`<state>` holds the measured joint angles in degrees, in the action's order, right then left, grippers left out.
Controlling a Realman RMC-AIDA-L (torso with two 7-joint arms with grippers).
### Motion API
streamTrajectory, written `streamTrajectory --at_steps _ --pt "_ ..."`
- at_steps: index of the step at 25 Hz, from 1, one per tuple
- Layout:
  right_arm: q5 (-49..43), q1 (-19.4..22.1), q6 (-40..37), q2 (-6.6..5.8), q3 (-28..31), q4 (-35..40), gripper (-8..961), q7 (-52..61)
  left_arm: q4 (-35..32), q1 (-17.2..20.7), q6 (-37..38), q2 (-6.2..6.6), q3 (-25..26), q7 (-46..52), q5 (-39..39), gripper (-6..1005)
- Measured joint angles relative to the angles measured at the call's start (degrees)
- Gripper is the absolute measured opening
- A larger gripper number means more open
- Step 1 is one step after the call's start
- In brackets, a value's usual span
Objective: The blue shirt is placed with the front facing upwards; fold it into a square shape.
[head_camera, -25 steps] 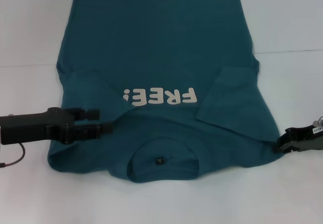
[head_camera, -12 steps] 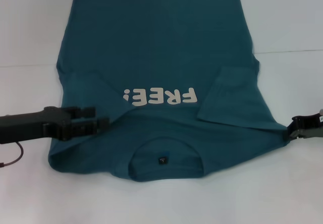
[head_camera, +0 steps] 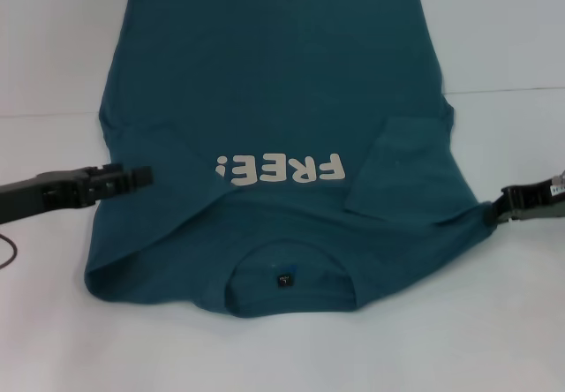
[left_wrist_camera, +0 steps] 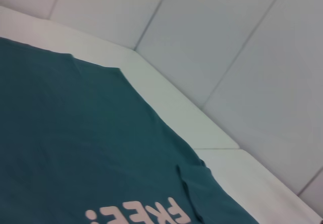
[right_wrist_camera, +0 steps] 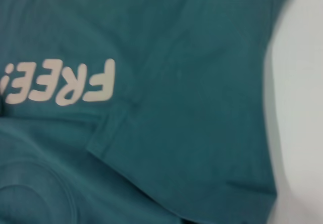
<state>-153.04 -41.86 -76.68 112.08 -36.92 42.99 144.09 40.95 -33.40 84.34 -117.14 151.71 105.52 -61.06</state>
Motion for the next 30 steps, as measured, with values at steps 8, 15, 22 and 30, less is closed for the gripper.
streamTrajectory --at_steps 8,15,22,30 --pt "0.8 0.2 0.3 0.6 -0.1 2.6 42 -2.9 8.2 2.4 -1.9 -1.33 -0.9 13.8 0.5 696" --pt "1.0 -0.2 0.2 0.8 -0.1 3.1 42 -4.6 11.6 3.6 -1.8 -0.51 -4.8 27.3 6.7 693" --pt "1.0 -1.1 -0.7 0.88 -0.6 3.2 41 -5.0 12.0 3.8 -0.8 -0.33 -4.8 35.8 12.1 690" --pt "1.6 -1.3 -1.0 0.79 -0.8 3.2 41 -5.6 12.5 4.0 -0.7 1.0 -4.6 41.5 13.5 687"
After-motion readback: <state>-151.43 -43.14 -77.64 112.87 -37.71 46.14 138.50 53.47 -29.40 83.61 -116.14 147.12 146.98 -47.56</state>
